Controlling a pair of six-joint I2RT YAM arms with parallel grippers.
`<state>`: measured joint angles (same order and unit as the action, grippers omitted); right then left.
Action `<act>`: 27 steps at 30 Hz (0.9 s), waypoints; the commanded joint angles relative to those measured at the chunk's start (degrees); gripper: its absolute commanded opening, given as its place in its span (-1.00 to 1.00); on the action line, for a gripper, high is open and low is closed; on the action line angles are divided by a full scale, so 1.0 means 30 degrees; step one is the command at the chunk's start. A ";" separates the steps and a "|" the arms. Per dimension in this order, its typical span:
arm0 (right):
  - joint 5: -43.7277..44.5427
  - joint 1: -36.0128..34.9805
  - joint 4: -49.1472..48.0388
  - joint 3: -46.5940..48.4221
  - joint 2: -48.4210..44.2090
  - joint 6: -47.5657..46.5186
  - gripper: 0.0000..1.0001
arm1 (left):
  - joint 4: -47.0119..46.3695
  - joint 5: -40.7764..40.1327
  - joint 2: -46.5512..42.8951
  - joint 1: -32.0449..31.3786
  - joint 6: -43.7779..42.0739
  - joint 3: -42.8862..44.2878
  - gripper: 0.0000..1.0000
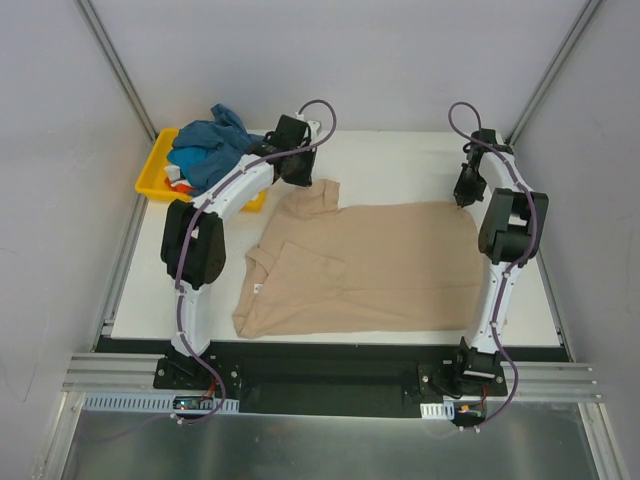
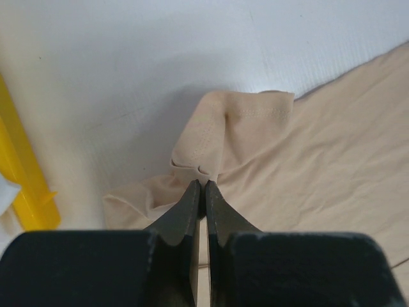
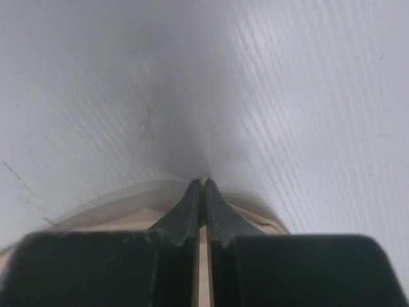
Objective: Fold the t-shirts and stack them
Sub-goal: Grap the side of the flattened tshirt furthest away from the robot with both arms, then fold the other side of the tshirt into a rectangle
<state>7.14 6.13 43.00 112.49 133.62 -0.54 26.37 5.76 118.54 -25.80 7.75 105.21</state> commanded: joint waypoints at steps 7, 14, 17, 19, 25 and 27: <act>-0.1969 -0.0022 -0.1882 -0.6753 -0.6773 -0.0673 -0.99 | -0.0937 -0.2238 -0.5555 -0.2180 -0.1060 -0.5241 -1.00; -0.0828 -0.0022 -0.1943 -0.9865 -1.0199 -0.0495 -0.99 | -0.1583 -0.2388 -0.9217 -0.2532 0.0285 -0.9427 -1.00; -0.0154 -0.0022 -0.1503 -1.0423 -1.1313 -0.0583 -0.99 | -0.1583 -0.2768 -1.0770 -0.2620 0.1104 -1.0892 -1.00; 0.0431 -0.0022 -0.1181 -1.0600 -1.1785 -0.0671 -0.99 | -0.1583 -0.2799 -1.1912 -0.2649 0.1865 -1.1570 -1.00; 0.1517 -0.0022 -0.0507 -1.1156 -1.3133 -0.1110 -0.99 | -0.1583 -0.2536 -1.5427 -0.2766 0.3536 -1.4265 -1.00; 0.1867 -0.0022 -0.0477 -1.1391 -1.3602 -0.1082 -0.99 | -0.1583 -0.2360 -1.6712 -0.2825 0.3861 -1.5261 -1.00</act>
<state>8.93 6.07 39.57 79.50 97.32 -2.68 22.39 -0.82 75.68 -33.45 14.90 63.40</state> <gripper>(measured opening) 0.032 0.011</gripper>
